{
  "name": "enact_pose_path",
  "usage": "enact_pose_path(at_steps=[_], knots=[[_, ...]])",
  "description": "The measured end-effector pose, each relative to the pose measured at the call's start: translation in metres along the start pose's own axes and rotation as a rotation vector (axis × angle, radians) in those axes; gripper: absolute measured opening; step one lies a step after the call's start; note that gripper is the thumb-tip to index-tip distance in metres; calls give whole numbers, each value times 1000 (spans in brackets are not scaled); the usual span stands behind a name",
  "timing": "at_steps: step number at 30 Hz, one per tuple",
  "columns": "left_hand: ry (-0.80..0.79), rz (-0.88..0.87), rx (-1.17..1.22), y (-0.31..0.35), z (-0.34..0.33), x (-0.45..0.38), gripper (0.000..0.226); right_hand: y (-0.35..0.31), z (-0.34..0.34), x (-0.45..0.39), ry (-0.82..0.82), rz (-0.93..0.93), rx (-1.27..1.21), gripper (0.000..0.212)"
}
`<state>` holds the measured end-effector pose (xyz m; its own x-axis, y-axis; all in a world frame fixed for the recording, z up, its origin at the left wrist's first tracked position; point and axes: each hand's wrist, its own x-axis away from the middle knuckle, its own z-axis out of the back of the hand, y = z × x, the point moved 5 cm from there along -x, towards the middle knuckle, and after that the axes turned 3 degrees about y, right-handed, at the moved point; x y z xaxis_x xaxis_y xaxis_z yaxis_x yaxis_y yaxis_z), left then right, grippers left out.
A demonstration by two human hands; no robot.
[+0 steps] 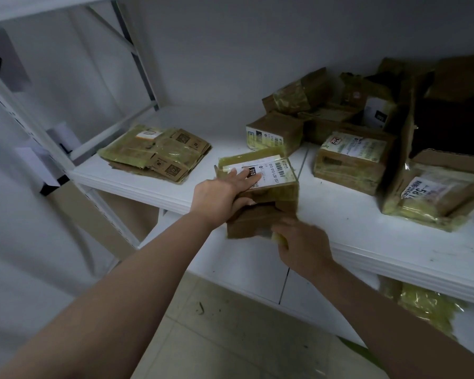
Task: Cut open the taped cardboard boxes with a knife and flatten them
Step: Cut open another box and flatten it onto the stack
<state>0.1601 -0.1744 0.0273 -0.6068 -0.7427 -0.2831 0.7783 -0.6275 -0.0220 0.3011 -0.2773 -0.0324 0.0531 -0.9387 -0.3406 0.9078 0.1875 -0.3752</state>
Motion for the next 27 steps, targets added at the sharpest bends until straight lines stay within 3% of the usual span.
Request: enact_pose_path(at_steps=[4,7,12,14,18,23,27], knots=[[-7,-7,-24,5,-2,-5,56,4,-9,26,-21,69,-11,56],[-30,10,-29,14,-6,-3,73,10,10,12,10,16,26,46],[-32,41,-133,18,-10,4,83,18,52,-14,347,-23,68,44],[-21,38,-142,19,-10,3,79,15,52,-26,313,-1,176,49],[-46,11,-100,17,-6,-1,72,20,31,-46,76,-41,380,70],[-172,-57,-99,8,2,-1,90,16,28,-54,241,78,365,59],[-218,-87,-91,-3,3,1,89,11,34,-58,172,90,309,63]])
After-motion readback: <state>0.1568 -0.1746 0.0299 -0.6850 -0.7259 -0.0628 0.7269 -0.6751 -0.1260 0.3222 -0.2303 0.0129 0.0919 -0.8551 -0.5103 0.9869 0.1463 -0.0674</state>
